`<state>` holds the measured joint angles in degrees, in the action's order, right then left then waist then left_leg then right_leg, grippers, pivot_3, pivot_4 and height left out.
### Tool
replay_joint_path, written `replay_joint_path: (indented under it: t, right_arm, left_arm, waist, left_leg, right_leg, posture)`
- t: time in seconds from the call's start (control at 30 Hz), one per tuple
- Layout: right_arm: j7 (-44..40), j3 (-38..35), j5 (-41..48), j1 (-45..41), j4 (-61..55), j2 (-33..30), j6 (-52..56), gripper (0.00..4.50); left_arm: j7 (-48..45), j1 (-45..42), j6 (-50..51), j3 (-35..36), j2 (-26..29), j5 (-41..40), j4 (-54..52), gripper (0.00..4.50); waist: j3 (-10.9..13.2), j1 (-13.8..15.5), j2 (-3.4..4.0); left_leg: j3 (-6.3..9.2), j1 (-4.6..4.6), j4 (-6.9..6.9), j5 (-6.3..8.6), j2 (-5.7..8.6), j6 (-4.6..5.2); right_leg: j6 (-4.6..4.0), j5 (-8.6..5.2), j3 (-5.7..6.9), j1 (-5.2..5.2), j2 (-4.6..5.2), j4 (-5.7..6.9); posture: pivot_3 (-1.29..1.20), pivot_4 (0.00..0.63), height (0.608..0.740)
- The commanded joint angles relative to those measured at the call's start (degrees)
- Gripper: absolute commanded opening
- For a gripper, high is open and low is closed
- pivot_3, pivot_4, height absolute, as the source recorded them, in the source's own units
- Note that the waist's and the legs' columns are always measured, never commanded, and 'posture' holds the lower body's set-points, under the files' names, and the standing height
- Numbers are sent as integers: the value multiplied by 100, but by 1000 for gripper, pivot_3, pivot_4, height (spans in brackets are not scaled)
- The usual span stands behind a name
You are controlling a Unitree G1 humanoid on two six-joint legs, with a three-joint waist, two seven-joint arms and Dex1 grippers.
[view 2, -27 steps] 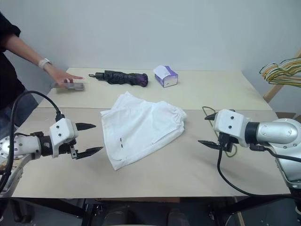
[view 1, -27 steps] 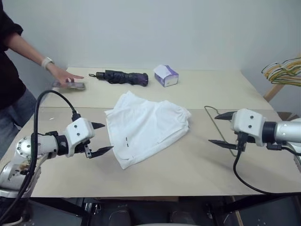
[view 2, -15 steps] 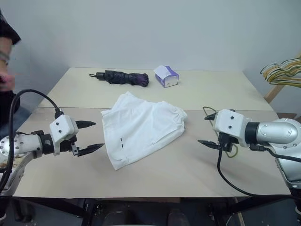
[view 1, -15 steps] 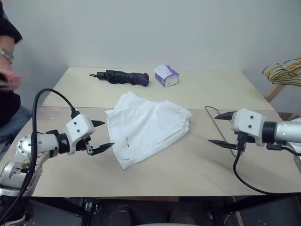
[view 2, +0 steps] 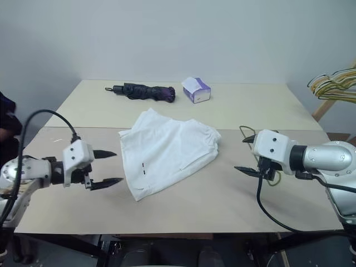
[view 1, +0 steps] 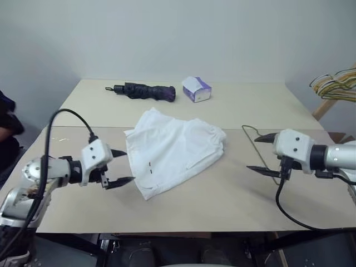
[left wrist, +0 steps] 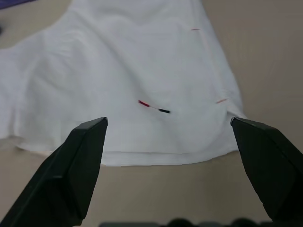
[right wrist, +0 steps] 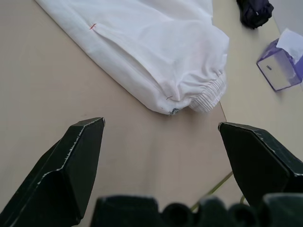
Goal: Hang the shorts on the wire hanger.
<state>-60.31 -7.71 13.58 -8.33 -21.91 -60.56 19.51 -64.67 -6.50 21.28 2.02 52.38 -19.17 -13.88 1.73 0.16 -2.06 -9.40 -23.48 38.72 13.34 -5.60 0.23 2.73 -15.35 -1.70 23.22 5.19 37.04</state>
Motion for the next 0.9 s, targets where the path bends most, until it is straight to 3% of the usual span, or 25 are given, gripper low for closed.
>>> replay_joint_path:
  t: [0.03,0.4,0.5,0.9]
  right_arm:
    - [195,-249,29,56,-281,21,163,4457]
    - [427,-370,95,344,-645,83,415,4457]
    - [442,-366,86,378,-653,96,407,4500]
    - [467,29,-169,243,-474,104,242,4500]
  left_arm:
    - [-226,-234,-203,-336,-72,83,97,4500]
    - [213,-377,-774,-1447,-818,1146,797,4500]
    - [154,-384,-717,-1516,-874,1189,867,3896]
    - [132,-427,-668,-1502,-726,1436,894,19]
  waist:
    - [0,-16,0]
    - [-1,-143,0]
    - [-1,-146,0]
    - [-4,-166,3]
  left_leg:
    - [0,0,2,0,0,0]
    - [4,-12,5,-22,0,37]
    - [6,-12,6,-22,0,38]
    - [6,9,5,-19,0,33]
  right_leg:
    - [0,0,0,-1,0,0]
    - [2,2,-1,-10,-2,4]
    - [1,1,-1,-9,-2,5]
    - [-9,-5,-1,-9,-1,4]
  posture:
    - [-4,0,740]
    - [-31,0,740]
    - [-34,0,740]
    - [-22,0,740]
